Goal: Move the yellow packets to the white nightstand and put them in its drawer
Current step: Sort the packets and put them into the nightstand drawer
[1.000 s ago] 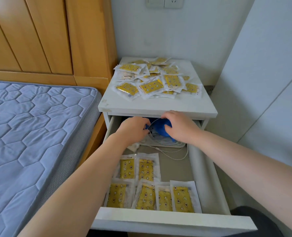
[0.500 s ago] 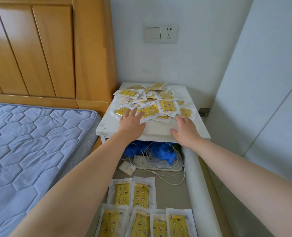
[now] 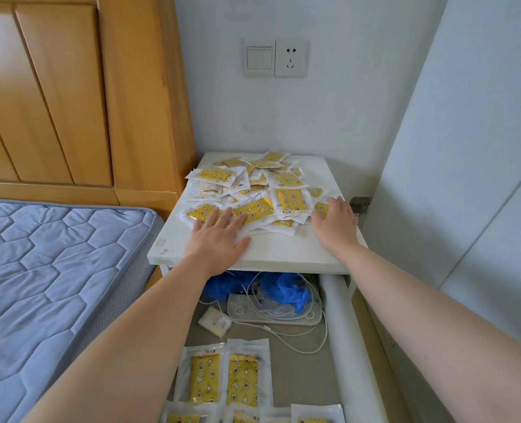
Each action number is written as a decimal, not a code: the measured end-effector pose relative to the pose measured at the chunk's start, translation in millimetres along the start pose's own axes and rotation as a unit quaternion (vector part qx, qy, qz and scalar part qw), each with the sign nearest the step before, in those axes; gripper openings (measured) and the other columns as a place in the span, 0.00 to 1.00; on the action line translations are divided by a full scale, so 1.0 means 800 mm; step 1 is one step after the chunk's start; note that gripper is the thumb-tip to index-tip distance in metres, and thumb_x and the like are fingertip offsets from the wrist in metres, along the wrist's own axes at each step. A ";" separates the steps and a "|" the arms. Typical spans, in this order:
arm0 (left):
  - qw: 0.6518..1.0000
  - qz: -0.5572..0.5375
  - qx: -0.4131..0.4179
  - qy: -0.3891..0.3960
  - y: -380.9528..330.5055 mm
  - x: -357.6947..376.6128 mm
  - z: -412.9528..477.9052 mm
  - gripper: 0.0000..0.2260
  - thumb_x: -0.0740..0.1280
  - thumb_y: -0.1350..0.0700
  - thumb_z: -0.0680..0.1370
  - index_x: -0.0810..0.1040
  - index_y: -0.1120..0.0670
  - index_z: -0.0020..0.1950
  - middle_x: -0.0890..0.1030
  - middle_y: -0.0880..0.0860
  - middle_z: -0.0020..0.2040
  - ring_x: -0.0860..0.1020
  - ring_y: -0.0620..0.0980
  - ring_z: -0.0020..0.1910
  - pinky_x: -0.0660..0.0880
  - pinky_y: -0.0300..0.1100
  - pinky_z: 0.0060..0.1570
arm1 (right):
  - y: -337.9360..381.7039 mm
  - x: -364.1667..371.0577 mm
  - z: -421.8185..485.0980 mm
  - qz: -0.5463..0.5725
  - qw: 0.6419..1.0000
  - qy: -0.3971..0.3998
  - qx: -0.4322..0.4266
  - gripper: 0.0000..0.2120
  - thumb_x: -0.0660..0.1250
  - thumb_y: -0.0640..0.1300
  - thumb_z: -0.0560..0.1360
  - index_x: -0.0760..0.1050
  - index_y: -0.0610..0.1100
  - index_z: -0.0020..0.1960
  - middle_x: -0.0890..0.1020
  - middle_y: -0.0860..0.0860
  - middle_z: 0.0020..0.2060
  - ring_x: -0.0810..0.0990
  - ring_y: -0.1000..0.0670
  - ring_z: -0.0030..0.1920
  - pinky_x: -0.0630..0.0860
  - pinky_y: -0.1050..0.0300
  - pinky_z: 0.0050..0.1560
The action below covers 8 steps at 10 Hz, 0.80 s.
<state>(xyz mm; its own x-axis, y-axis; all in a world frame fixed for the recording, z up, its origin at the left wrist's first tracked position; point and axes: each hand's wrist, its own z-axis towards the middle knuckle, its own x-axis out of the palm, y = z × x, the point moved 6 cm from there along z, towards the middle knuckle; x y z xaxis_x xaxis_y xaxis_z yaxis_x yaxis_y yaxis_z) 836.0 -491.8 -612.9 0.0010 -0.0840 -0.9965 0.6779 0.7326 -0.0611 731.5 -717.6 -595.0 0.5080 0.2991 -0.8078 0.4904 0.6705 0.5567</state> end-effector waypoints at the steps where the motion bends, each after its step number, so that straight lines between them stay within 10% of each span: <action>1: 1.000 -0.009 -0.004 -0.002 0.001 0.001 0.001 0.28 0.45 0.36 0.79 0.44 0.40 0.78 0.47 0.46 0.79 0.44 0.50 0.78 0.46 0.55 0.75 | 0.007 0.006 0.019 0.035 0.998 -0.047 0.020 0.27 0.57 0.56 0.79 0.66 0.40 0.71 0.63 0.43 0.73 0.56 0.44 0.74 0.51 0.41 0.74; 4: 1.000 -0.019 -0.002 -0.016 0.001 -0.001 0.001 0.28 0.47 0.36 0.79 0.45 0.40 0.77 0.48 0.46 0.79 0.45 0.50 0.78 0.45 0.54 0.75 | 0.051 0.015 0.087 0.015 0.999 0.008 0.034 0.34 0.59 0.63 0.76 0.62 0.40 0.72 0.67 0.42 0.69 0.63 0.40 0.70 0.61 0.45 0.69; 6: 0.999 -0.026 -0.001 -0.019 0.002 0.000 0.002 0.28 0.48 0.35 0.79 0.46 0.39 0.77 0.49 0.46 0.79 0.45 0.50 0.78 0.45 0.54 0.75 | 0.082 0.040 0.109 -0.095 0.973 0.187 -0.097 0.30 0.61 0.52 0.78 0.53 0.52 0.77 0.55 0.47 0.77 0.53 0.42 0.76 0.51 0.42 0.74; 7: 0.999 -0.028 -0.001 -0.023 0.003 0.000 0.002 0.28 0.48 0.35 0.79 0.46 0.39 0.77 0.49 0.46 0.79 0.45 0.50 0.78 0.46 0.54 0.75 | 0.095 0.046 0.114 -0.065 0.977 0.159 -0.126 0.21 0.61 0.43 0.75 0.71 0.49 0.68 0.74 0.46 0.66 0.71 0.41 0.66 0.65 0.47 0.68; 8: 0.999 -0.027 -0.001 -0.023 0.003 0.000 0.002 0.28 0.48 0.35 0.79 0.46 0.39 0.77 0.49 0.46 0.79 0.45 0.50 0.78 0.46 0.54 0.75 | 0.111 0.036 0.108 -0.164 0.966 0.062 -0.188 0.10 0.60 0.36 0.73 0.73 0.42 0.34 0.75 0.46 0.32 0.75 0.41 0.43 0.67 0.57 0.41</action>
<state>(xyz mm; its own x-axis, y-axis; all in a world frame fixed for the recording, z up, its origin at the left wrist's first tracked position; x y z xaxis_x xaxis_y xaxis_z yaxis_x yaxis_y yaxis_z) 839.0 -491.1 -613.2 -0.0015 -0.1535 -0.9882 0.6761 0.7279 -0.1141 850.4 -708.3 -552.2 0.2695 0.0925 -0.9586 0.3065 0.9354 0.1764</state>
